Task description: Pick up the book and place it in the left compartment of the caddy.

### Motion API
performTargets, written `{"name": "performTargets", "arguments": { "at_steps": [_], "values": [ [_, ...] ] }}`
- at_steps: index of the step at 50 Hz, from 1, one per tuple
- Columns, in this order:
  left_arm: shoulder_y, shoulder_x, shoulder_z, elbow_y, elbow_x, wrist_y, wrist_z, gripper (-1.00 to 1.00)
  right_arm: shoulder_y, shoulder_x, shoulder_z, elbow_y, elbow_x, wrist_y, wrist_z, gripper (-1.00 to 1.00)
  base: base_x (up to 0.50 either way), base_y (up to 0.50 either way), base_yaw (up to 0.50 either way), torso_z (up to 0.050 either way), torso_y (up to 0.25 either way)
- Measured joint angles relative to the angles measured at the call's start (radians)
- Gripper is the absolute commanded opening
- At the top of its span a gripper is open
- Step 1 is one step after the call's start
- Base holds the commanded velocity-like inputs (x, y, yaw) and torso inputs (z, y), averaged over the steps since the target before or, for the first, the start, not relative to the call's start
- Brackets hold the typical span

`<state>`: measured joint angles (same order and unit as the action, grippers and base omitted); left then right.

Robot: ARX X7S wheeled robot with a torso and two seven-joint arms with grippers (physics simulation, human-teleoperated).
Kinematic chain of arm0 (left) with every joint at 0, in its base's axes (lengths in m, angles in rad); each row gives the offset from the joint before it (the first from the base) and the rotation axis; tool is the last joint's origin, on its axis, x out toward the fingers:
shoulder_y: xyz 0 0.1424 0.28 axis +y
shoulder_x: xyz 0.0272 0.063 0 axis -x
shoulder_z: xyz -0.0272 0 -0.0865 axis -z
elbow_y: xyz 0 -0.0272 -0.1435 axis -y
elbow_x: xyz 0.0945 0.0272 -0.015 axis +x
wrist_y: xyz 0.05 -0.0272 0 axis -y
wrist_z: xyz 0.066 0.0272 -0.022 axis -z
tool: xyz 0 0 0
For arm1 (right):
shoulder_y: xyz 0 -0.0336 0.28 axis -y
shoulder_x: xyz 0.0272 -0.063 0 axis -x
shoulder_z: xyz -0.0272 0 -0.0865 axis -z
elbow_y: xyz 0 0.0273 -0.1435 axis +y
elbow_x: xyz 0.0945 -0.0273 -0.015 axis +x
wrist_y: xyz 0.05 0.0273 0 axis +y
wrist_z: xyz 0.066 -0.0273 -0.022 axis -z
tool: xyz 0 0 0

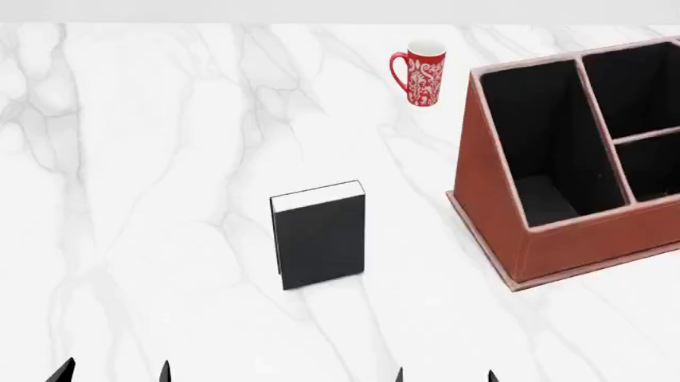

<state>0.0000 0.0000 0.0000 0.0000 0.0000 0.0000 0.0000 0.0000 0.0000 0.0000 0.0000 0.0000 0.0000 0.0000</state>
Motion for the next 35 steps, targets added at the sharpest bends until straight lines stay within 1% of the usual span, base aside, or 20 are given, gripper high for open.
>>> {"name": "performTargets", "arguments": {
  "at_steps": [2, 9, 20, 28, 35],
  "values": [
    [-0.014, -0.003, 0.009, -0.014, -0.003, 0.012, -0.008, 1.00, 0.013, 0.001, -0.003, 0.013, 0.009, -0.013, 0.006, 1.00, 0.00, 0.00, 0.00, 0.000, 0.000],
    [0.006, -0.019, 0.041, 0.000, -0.036, 0.019, -0.023, 1.00, -0.002, 0.013, -0.022, -0.038, 0.024, 0.026, 0.030, 1.00, 0.00, 0.00, 0.00, 0.000, 0.000],
    [0.008, -0.039, 0.073, -0.029, -0.075, 0.050, -0.049, 1.00, -0.015, 0.042, -0.068, -0.058, 0.029, 0.029, 0.058, 1.00, 0.00, 0.00, 0.00, 0.000, 0.000],
    [0.013, -0.067, 0.085, 0.034, -0.079, -0.007, -0.077, 1.00, -0.010, 0.057, -0.073, -0.049, 0.052, 0.029, 0.076, 1.00, 0.00, 0.00, 0.00, 0.000, 0.000],
    [0.035, -0.101, 0.083, 0.194, -0.093, -0.119, -0.098, 1.00, -0.020, 0.073, -0.080, -0.110, 0.062, 0.071, 0.095, 1.00, 0.00, 0.00, 0.00, 0.000, 0.000]
  ]
}}
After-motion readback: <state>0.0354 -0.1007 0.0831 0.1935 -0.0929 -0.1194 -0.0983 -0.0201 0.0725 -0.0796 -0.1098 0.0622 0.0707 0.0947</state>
